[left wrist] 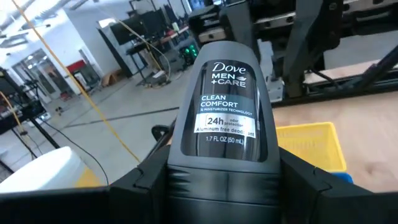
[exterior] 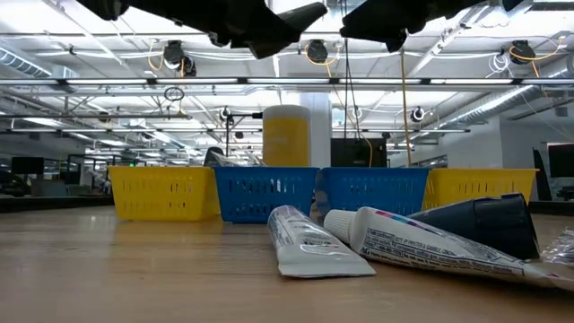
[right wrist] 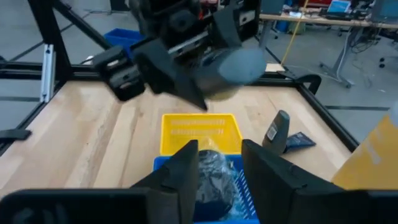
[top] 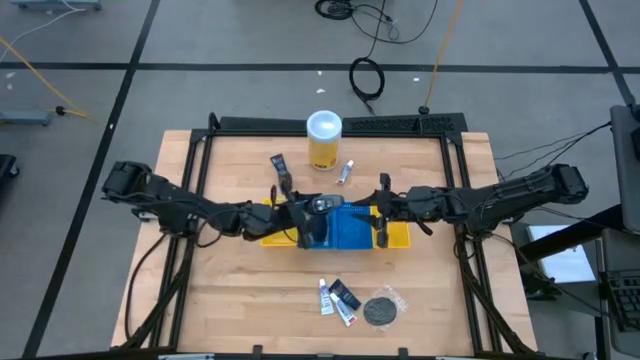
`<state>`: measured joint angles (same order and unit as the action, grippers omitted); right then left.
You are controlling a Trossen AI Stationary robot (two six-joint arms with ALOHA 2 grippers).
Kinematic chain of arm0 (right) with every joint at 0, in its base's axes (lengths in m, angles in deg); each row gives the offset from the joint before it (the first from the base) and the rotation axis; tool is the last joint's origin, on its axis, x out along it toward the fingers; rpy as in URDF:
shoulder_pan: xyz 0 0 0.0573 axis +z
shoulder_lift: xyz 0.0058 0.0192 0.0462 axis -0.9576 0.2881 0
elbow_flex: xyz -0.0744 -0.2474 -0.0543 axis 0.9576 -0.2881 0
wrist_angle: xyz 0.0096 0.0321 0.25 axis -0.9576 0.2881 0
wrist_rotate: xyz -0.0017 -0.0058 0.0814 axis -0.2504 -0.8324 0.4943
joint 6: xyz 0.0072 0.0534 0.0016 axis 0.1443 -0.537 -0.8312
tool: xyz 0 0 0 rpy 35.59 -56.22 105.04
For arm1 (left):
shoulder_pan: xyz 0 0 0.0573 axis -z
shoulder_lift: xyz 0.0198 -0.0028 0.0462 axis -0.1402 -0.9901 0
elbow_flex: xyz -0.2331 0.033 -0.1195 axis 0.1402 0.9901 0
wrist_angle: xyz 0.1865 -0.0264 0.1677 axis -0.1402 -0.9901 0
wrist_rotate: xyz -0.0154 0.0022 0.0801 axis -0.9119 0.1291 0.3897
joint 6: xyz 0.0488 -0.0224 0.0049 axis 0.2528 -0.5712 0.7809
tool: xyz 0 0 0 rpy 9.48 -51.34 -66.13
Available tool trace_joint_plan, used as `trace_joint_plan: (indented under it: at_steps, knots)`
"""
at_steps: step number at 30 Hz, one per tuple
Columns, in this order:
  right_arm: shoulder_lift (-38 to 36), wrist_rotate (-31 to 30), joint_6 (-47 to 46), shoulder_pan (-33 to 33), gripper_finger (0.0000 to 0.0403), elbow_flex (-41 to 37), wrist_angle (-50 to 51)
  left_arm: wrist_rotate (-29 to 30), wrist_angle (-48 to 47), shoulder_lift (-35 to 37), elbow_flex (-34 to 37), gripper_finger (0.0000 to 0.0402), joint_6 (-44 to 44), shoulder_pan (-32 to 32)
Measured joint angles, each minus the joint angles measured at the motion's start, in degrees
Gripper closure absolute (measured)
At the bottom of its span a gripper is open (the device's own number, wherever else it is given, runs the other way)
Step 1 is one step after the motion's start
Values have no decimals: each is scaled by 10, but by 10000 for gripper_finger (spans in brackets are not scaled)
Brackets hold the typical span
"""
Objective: Pick & Place Travel size toiletries
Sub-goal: Put the black deodorant into the right yellow bin
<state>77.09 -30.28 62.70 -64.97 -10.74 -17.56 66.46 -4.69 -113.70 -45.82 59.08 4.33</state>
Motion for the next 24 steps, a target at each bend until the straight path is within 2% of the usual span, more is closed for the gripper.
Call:
trace_joint_plan:
  at_steps: [10, 13, 18, 24]
  knots:
    - [62, 13, 28, -4, 197, 0, -92, -16, 18, -59, -42, 206, 37, -3]
    - [74, 15, 36, -8, 182, 0, -111, -43, 29, -66, -46, 206, 33, -4]
    - [94, 16, 50, -8, 170, -1, -170, -53, 34, -66, -46, 206, 26, -6]
    - [103, 26, 72, -8, 182, 0, -200, -60, 29, -66, -46, 206, 22, -6]
